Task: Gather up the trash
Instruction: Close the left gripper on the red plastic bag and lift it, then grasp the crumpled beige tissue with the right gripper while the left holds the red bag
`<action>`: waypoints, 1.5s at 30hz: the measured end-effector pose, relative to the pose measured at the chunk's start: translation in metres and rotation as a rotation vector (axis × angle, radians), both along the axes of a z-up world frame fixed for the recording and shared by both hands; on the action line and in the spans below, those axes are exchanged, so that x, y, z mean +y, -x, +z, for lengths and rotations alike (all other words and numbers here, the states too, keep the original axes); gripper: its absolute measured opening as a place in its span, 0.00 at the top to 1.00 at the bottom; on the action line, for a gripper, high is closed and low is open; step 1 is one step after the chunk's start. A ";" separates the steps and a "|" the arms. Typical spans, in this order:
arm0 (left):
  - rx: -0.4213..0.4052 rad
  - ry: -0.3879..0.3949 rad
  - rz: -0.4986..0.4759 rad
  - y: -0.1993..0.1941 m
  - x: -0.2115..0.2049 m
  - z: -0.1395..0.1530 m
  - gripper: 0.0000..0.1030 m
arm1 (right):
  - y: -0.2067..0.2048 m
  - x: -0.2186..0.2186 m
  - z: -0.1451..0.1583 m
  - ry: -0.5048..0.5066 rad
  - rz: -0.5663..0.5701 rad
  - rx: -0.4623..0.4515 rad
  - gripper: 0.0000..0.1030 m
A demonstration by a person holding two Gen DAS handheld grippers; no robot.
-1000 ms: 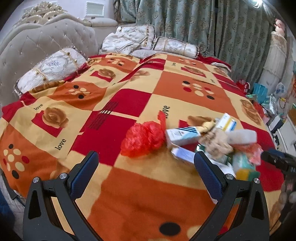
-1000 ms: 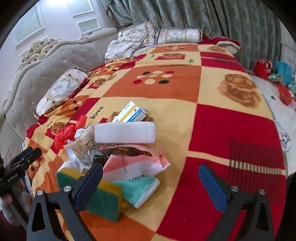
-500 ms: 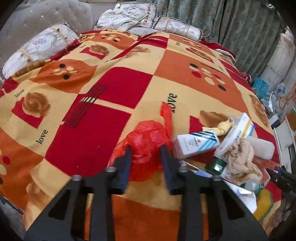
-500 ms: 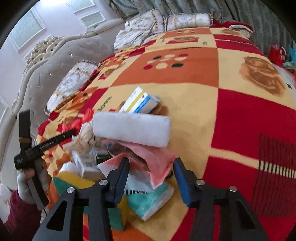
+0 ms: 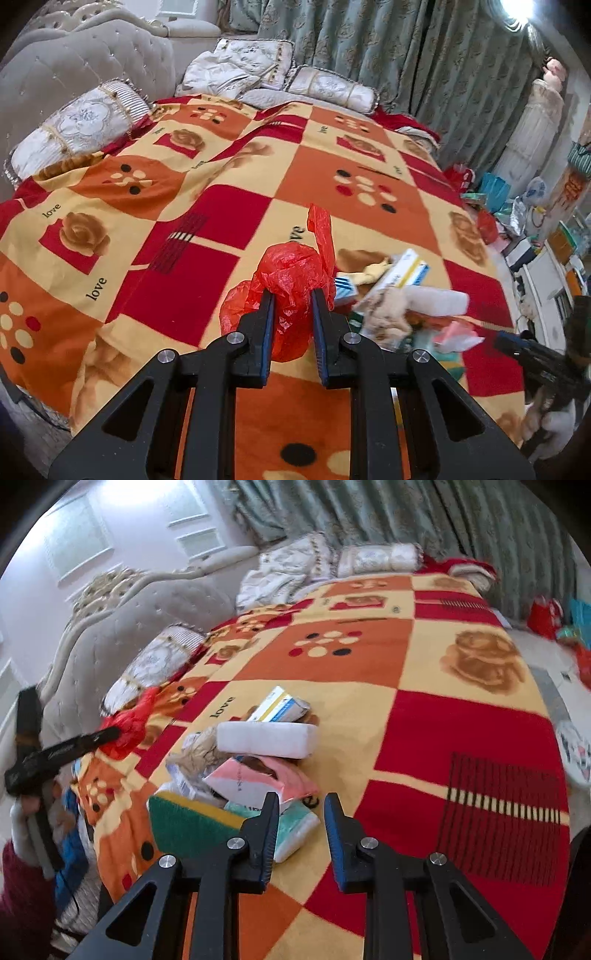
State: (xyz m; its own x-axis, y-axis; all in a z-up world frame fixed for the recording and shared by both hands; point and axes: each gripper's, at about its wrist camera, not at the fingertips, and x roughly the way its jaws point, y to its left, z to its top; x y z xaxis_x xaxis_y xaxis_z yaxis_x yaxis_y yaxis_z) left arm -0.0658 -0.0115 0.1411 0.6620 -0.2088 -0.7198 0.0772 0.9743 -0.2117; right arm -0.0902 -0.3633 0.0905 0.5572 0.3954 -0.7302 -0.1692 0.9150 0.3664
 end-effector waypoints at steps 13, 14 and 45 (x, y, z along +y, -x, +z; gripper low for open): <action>-0.021 0.002 -0.051 0.008 -0.020 0.004 0.84 | -0.079 0.062 0.004 0.050 0.070 0.041 0.13; -0.022 0.002 -0.053 0.009 -0.021 0.003 0.84 | -0.084 0.066 -0.001 0.059 0.075 0.060 0.11; -0.057 0.009 -0.156 0.022 -0.093 0.024 0.84 | -0.053 0.014 -0.003 -0.010 0.043 0.012 0.26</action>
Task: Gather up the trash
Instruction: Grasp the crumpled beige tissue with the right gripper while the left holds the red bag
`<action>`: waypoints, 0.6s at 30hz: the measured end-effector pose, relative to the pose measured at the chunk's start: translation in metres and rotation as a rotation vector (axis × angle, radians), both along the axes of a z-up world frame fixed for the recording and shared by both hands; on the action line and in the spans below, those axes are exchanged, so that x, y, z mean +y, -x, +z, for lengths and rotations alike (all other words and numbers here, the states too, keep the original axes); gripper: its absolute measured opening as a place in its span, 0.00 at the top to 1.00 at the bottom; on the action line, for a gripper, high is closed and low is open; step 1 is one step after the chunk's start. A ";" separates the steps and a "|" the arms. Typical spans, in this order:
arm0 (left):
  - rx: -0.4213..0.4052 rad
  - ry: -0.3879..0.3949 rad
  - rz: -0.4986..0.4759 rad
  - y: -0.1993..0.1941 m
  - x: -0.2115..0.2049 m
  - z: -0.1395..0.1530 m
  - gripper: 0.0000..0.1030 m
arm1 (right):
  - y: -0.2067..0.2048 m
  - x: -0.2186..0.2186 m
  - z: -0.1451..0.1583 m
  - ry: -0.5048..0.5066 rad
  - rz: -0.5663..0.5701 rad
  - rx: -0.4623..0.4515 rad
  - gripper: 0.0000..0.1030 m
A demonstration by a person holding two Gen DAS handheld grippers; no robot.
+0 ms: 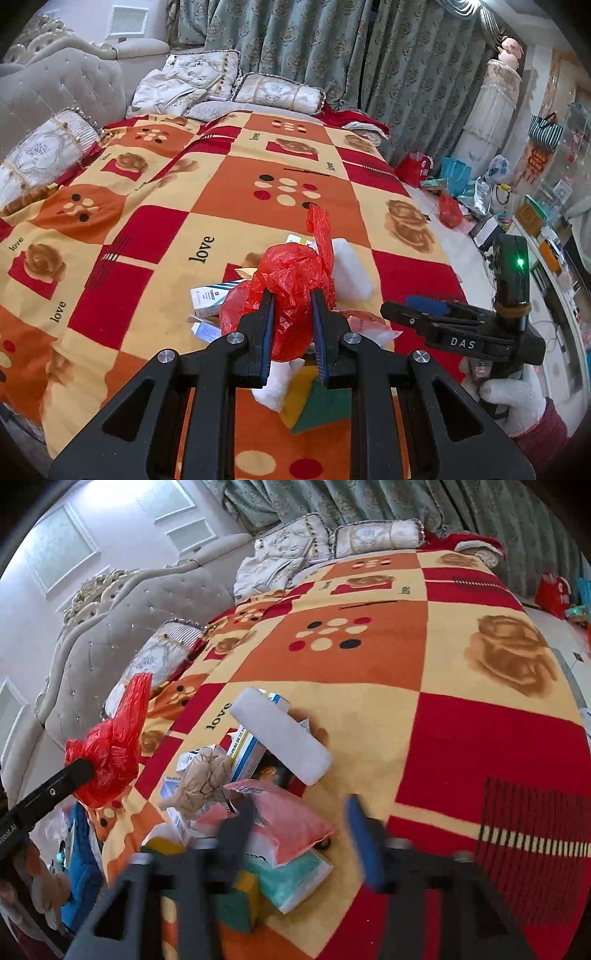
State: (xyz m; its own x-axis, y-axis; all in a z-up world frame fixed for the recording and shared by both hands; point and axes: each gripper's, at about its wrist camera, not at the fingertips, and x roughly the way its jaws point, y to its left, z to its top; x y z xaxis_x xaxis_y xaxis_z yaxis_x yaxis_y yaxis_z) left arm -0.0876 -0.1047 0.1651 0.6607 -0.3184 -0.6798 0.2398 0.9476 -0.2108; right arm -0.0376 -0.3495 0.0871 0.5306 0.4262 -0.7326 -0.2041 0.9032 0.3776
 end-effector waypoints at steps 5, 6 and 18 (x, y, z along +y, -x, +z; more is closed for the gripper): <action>-0.012 -0.026 0.039 0.001 0.015 0.000 0.84 | -0.005 0.014 0.007 -0.019 0.045 0.008 0.25; -0.012 -0.026 0.048 0.001 0.019 -0.001 0.84 | -0.005 0.019 0.008 -0.038 0.060 0.008 0.25; 0.004 -0.036 0.166 0.005 0.080 -0.015 0.84 | -0.030 0.131 0.004 0.104 0.265 -0.026 0.35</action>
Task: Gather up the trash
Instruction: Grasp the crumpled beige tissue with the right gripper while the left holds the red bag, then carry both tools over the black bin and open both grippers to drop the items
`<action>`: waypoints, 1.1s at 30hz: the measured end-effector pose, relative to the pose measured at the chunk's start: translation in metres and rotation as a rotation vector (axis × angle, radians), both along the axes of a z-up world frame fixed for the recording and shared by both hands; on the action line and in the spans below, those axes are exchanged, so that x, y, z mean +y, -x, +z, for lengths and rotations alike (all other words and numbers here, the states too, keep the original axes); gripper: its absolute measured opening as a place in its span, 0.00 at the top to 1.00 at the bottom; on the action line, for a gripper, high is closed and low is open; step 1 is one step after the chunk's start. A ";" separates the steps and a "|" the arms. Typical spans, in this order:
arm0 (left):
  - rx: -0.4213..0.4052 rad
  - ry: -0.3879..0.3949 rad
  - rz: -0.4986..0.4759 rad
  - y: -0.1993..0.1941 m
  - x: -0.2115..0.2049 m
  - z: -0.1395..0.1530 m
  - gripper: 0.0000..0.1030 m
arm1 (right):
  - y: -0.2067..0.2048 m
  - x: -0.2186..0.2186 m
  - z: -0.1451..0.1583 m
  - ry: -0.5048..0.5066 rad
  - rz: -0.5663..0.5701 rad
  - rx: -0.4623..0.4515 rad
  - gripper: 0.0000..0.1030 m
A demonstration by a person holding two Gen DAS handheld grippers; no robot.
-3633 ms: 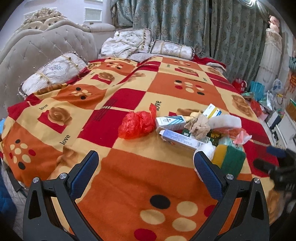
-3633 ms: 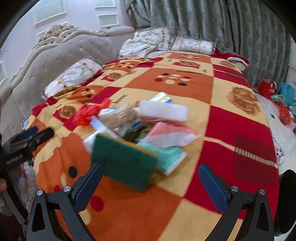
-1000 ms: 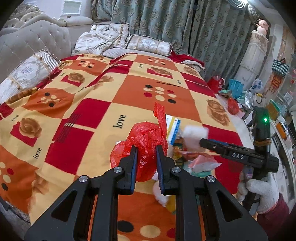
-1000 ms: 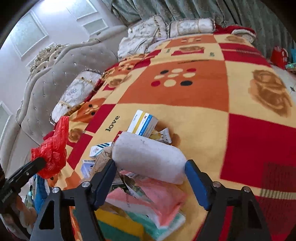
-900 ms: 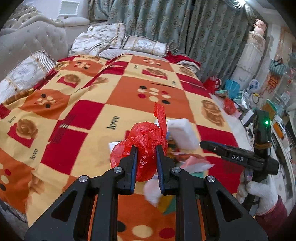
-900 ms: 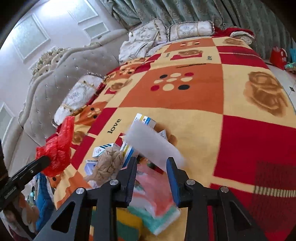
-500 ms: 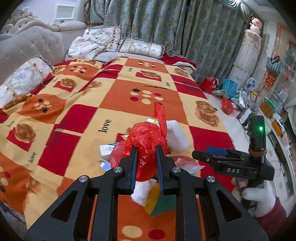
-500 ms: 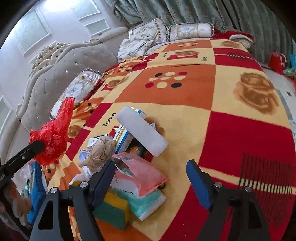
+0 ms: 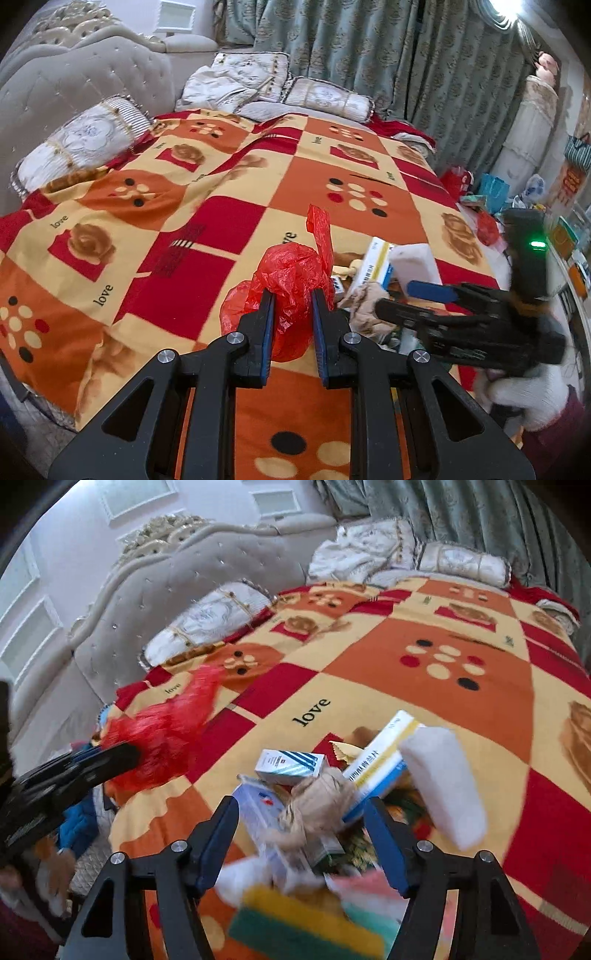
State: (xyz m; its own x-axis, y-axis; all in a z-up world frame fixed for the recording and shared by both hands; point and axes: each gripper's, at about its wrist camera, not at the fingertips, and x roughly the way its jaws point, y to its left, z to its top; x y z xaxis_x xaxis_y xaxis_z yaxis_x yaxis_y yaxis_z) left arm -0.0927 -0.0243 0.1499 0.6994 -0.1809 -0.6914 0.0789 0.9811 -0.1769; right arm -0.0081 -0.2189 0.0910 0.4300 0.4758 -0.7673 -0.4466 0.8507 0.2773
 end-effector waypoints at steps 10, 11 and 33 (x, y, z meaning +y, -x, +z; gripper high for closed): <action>-0.001 0.018 -0.026 0.005 -0.010 0.001 0.84 | 0.011 -0.013 0.005 -0.039 -0.010 -0.022 0.68; -0.005 0.022 -0.034 0.006 -0.014 0.004 0.84 | 0.019 -0.020 0.015 -0.057 -0.013 -0.039 0.68; 0.081 0.139 -0.544 0.044 -0.315 0.008 0.84 | 0.185 -0.345 0.023 0.092 -0.549 -0.050 0.68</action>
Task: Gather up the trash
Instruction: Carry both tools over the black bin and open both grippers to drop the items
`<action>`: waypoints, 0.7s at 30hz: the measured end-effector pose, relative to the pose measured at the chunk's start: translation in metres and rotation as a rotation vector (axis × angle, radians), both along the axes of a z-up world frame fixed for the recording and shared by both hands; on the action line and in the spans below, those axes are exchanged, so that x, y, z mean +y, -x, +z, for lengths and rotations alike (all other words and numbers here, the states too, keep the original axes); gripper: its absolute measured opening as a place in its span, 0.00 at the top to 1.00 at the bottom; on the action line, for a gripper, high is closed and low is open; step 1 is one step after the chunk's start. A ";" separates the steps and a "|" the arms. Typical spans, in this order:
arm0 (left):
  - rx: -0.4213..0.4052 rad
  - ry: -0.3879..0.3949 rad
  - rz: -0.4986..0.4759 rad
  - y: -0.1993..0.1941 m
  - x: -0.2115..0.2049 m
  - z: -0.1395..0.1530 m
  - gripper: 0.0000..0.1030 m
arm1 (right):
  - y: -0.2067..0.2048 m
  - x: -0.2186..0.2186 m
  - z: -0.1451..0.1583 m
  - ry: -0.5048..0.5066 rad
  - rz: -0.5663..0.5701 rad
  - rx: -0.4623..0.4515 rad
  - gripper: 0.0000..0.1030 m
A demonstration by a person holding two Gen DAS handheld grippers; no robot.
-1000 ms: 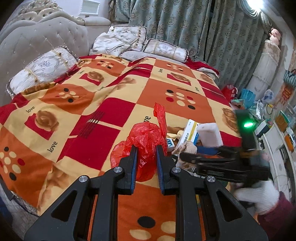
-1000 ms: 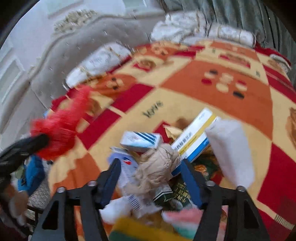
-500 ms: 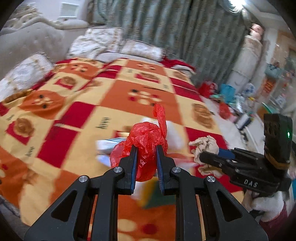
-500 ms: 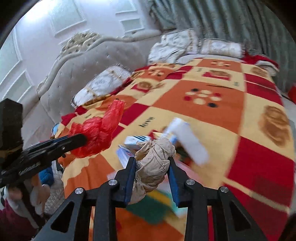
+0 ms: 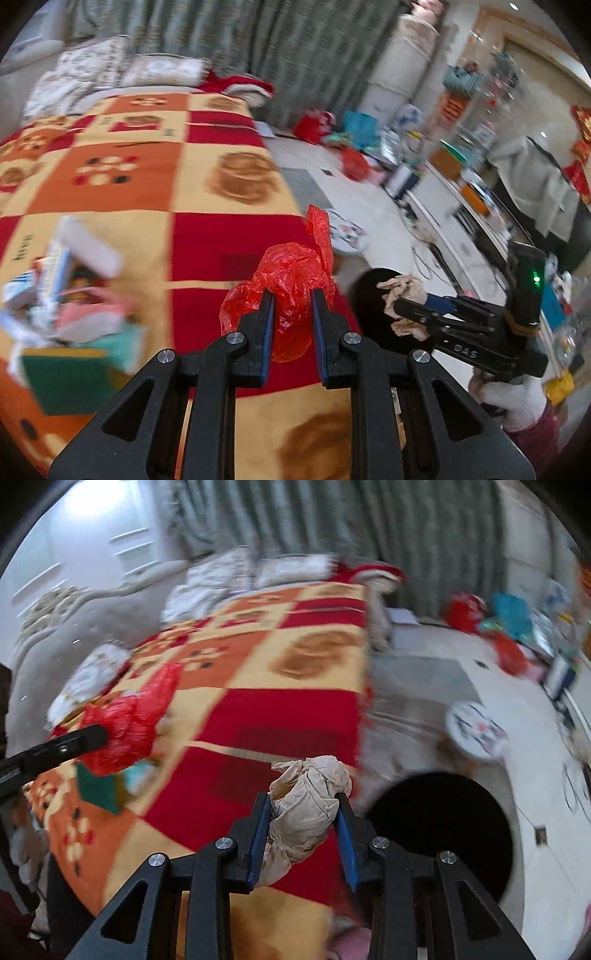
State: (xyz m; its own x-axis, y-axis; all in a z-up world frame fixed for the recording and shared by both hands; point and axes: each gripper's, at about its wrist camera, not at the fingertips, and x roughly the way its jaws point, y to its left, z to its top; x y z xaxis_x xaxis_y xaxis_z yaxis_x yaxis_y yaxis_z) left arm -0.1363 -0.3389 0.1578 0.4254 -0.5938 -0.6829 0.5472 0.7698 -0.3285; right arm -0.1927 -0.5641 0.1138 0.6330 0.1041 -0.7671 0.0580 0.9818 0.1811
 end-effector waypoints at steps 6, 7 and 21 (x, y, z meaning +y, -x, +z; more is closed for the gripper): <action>0.048 0.013 -0.084 0.004 -0.074 -0.016 0.84 | 0.006 -0.054 -0.022 -0.040 -0.105 0.047 0.68; 0.056 0.016 -0.098 0.005 -0.083 -0.020 0.83 | 0.008 -0.060 -0.025 -0.041 -0.115 0.051 0.68; 0.154 0.056 -0.140 0.001 -0.122 -0.049 0.53 | 0.026 -0.087 -0.022 -0.024 -0.220 0.036 0.28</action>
